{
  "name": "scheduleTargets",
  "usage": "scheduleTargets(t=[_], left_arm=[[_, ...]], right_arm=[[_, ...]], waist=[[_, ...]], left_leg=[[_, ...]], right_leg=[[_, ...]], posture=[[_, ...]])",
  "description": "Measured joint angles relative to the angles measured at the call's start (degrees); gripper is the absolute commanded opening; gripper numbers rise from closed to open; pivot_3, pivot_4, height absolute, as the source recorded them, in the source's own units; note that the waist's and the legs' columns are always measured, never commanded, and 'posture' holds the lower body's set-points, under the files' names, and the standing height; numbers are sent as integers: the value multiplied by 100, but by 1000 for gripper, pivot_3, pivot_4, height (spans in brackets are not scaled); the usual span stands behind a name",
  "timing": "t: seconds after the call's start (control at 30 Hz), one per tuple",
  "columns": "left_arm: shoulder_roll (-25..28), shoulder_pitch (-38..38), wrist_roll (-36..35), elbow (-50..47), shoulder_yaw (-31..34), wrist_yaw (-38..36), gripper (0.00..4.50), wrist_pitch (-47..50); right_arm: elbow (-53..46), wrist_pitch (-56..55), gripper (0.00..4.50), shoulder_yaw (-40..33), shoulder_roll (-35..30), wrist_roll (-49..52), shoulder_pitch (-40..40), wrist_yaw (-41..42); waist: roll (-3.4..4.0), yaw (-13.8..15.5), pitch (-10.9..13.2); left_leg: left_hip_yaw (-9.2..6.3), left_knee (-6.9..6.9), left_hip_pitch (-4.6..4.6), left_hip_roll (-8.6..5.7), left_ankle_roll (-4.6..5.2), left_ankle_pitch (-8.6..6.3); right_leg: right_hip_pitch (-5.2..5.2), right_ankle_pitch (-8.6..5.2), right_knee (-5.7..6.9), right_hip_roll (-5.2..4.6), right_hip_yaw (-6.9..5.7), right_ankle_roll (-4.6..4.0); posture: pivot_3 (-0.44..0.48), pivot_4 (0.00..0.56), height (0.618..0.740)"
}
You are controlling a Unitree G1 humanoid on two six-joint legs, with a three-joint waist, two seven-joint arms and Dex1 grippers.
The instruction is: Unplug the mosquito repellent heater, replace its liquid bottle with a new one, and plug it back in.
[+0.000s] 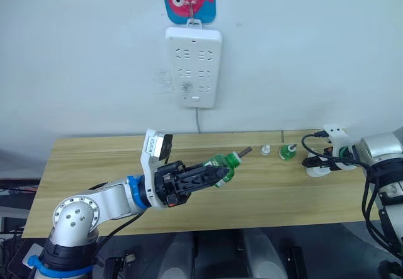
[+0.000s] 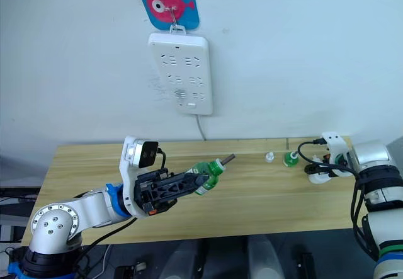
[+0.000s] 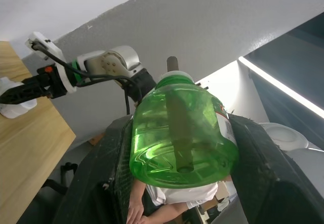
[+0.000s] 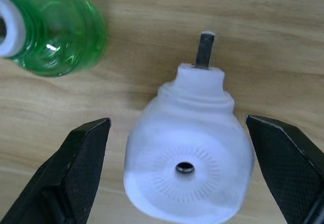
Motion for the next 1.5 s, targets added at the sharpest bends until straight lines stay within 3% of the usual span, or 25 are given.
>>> scheduleTargets(t=[0.33, 0.53, 0.73, 0.83, 0.9, 1.03, 1.17, 1.33, 1.5], left_arm=[[69, 54, 12, -10, -50, -6, 2240, -33], [66, 21, 138, -9, -110, -34, 2240, -40], [54, -4, 172, -9, -151, -136, 2240, -42], [56, -17, 238, -7, -176, -220, 2240, -38], [95, -15, 340, 16, -170, -390, 2240, -24], [165, -159, 652, 163, -191, -780, 2240, 6], [147, -377, 1144, 323, -371, -1305, 2240, 21], [-5, -791, 1636, 531, -547, -1901, 2240, 66], [-193, -1181, 2398, 820, -830, -2427, 2240, -44]], right_arm=[[399, 65, 4455, -26, 46, -242, -92, 77], [313, 141, 2982, -263, 22, -276, -72, 108], [55, -5, 2987, -334, -11, -277, 125, 329], [-324, -45, 2987, -289, -430, -217, 251, 851], [-677, -94, 2987, -159, -1114, -76, 296, 1753], [-1299, 564, 2987, -264, -2227, 725, 147, 3387], [-2047, 2356, 2987, -624, -2358, 2291, 16, 4345], [-2698, 3091, 2987, -776, -2346, 4098, -250, 4149], [-2784, 3102, 2987, -733, -2298, 5867, -388, 2990]], waist=[[1, 14, 2], [-4, 13, 0], [-2, 13, 3], [21, 14, 16], [46, 23, 30], [47, 7, 30], [47, -102, 31], [46, -116, 31], [43, -105, 33]], left_leg=[[-1, 0, 0, 0, 0, 0], [-3, 0, 3, 0, 0, 0], [-2, -2, -1, 0, -1, 1], [-3, -1, -4, -6, -1, 1], [1, 0, -8, -10, -1, 1], [-8, -5, -5, 6, -1, 0], [-1, -6, -11, 10, -1, 0], [-9, -6, -23, 5, 1, 0], [-11, -6, -33, -3, 2, -1]], right_leg=[[0, 0, 0, 0, 1, 0], [5, 0, -3, 0, -1, 0], [0, 0, -3, 0, -1, 0], [-2, 0, -4, -5, 3, 0], [-2, 0, -10, -6, -1, 0], [8, 0, -26, 4, -16, 0], [7, 4, -41, 9, -9, -4], [5, 7, -54, 3, -19, -1], [4, 10, -63, -5, -22, 4]], posture=[[-1, 325, 740], [-8, 322, 740], [-21, 307, 740], [-23, 305, 740], [-31, 304, 740], [-62, 294, 740], [-86, 289, 740], [-109, 290, 740], [-112, 297, 740]])
